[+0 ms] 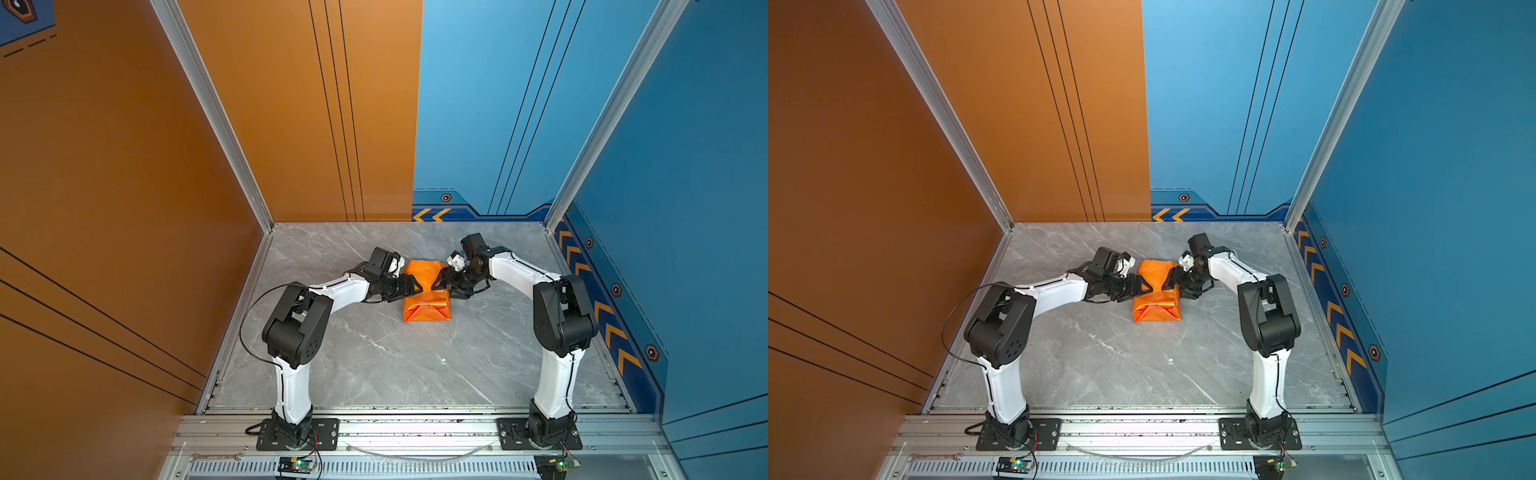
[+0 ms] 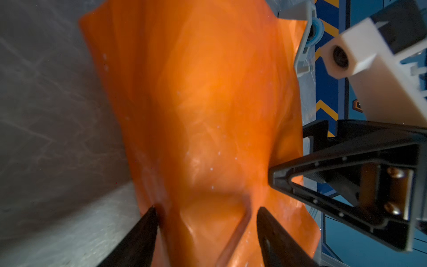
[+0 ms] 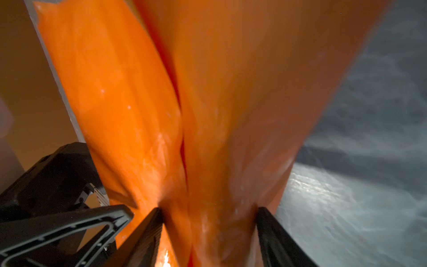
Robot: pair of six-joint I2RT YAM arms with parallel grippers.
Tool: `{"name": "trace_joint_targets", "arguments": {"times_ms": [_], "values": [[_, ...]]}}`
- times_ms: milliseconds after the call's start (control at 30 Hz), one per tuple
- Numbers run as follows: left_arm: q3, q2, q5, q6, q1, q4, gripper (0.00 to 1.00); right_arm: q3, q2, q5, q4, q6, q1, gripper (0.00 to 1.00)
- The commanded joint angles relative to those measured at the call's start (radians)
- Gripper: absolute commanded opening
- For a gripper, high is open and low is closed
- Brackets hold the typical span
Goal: Wrap a gift box in wrapping paper
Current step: Stand up the gift box at the center of the table.
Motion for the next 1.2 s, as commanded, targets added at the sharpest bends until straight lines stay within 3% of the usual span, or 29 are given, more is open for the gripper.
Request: {"name": "trace_joint_targets", "arguments": {"times_ms": [0, 100, 433, 800, 1167], "values": [[0.028, 0.020, -0.010, 0.005, -0.019, 0.012, 0.62, 0.020, 0.018, -0.024, -0.007, -0.021, 0.023, 0.55], [0.038, 0.015, -0.024, 0.025, -0.036, 0.011, 0.57, 0.001, 0.000, -0.010, 0.030, -0.037, 0.042, 0.49], [-0.034, -0.102, -0.086, 0.168, -0.109, 0.175, 0.59, -0.168, -0.213, 0.161, 0.255, -0.130, 0.114, 0.44], [-0.383, -0.291, -0.272, 0.485, -0.194, 0.536, 0.61, -0.465, -0.490, 0.431, 0.519, -0.274, 0.224, 0.44], [-0.712, -0.339, -0.527, 0.666, -0.335, 0.977, 0.64, -0.823, -0.670, 0.589, 0.812, -0.398, 0.333, 0.43]]}}
